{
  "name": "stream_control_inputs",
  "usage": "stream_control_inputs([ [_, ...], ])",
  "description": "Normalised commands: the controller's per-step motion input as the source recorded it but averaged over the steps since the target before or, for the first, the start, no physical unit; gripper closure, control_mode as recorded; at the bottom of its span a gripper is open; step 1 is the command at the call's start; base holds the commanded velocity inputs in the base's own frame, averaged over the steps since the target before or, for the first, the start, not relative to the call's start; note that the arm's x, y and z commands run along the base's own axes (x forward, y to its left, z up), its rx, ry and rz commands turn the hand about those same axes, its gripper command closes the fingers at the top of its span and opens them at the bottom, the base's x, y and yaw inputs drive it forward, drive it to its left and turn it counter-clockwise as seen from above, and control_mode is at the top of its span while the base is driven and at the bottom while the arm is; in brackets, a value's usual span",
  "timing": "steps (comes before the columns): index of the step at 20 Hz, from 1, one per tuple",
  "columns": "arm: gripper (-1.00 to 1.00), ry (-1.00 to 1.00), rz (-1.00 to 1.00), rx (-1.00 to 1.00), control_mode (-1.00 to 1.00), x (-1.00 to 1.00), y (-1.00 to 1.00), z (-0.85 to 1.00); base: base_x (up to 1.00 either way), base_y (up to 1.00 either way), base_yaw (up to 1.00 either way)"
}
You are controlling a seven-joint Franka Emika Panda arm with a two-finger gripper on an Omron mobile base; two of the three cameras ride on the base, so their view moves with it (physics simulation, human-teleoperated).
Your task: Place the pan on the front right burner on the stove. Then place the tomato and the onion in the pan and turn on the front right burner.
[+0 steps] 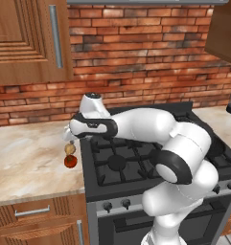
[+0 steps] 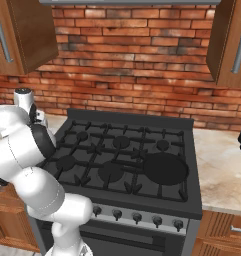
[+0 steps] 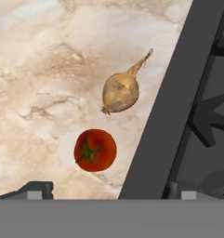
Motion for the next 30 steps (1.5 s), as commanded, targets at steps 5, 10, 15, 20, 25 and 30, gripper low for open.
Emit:
stream_control_inputs([
  [5,-1.00,0.00,0.00,0.00,-1.00,0.14,0.06,-0.03,0.00,0.00,0.00],
  [10,-1.00,0.00,0.00,0.00,-1.00,0.07,0.04,-0.16,0.00,0.00,0.00],
  [15,-1.00,0.00,0.00,0.00,-1.00,0.11,0.05,-0.20,0.00,0.00,0.00],
  [20,-1.00,0.00,0.00,0.00,-1.00,0.17,0.12,-0.16,0.00,0.00,0.00],
  [25,-1.00,0.00,0.00,0.00,-1.00,0.18,0.18,-0.12,0.00,0.00,0.00],
  [30,-1.00,0.00,0.00,0.00,-1.00,0.16,0.16,-0.11,0.00,0.00,0.00],
])
